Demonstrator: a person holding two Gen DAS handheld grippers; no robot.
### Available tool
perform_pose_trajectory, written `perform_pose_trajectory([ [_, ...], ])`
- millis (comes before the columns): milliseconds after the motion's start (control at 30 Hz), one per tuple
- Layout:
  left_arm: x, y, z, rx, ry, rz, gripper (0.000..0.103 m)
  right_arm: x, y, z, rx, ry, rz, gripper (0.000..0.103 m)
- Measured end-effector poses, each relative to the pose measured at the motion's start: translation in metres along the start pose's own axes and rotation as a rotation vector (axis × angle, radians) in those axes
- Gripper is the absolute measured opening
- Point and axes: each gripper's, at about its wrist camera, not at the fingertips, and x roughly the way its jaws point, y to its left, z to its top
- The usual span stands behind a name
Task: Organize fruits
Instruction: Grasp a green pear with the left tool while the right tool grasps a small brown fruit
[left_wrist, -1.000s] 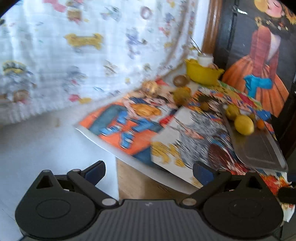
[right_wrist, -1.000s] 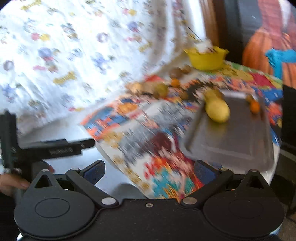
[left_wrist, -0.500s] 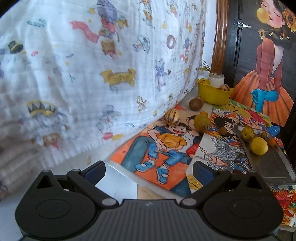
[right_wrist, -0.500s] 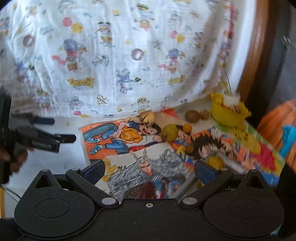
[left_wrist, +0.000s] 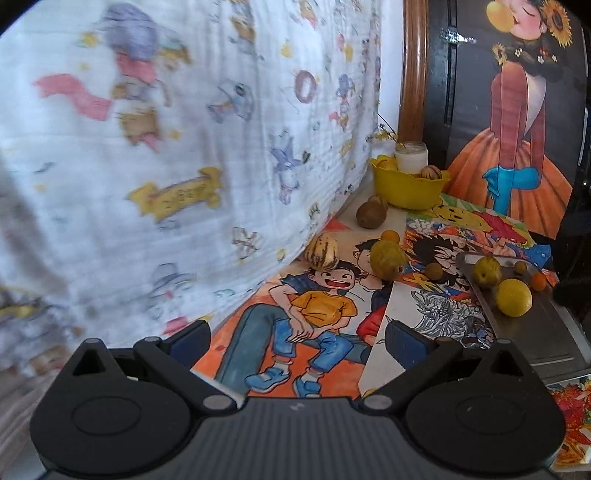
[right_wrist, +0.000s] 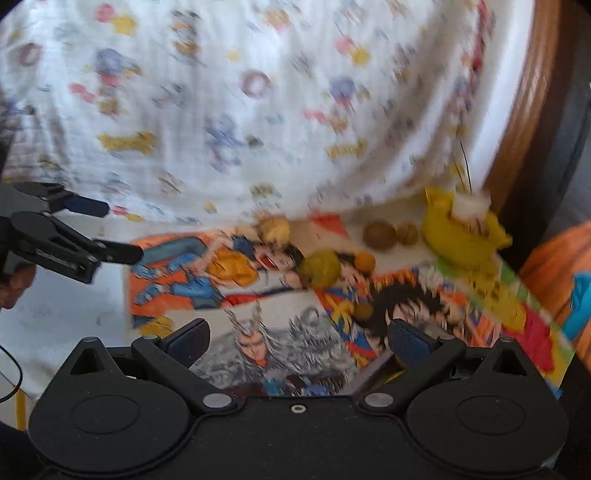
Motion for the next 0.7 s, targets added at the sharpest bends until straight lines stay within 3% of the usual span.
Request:
perform_pose_trajectory([
  [167, 0.026, -0.01, 0.006, -0.009, 0.025, -0.015, 0.103, 0.033, -0.016, -0.012, 0.017, 0.02, -0.014, 0.102],
  [367, 0.062, -0.03, 0.019, -0.027, 0.045, -0.073, 0.102, 0.071, -0.024, -0.012, -0.075, 0.012, -0.05, 0.101],
  [467, 0.081, -0.041, 0.028, -0.047, 0.049, -0.102, 0.102, 0.09, -0.028, -0.013, -0.128, 0.017, -0.089, 0.096],
  [700, 0.134, -0.068, 0.049, -0.098, 0.05, -0.158, 0.102, 0.135, -0.049, -0.007, -0.128, 0.048, -0.082, 0.081],
])
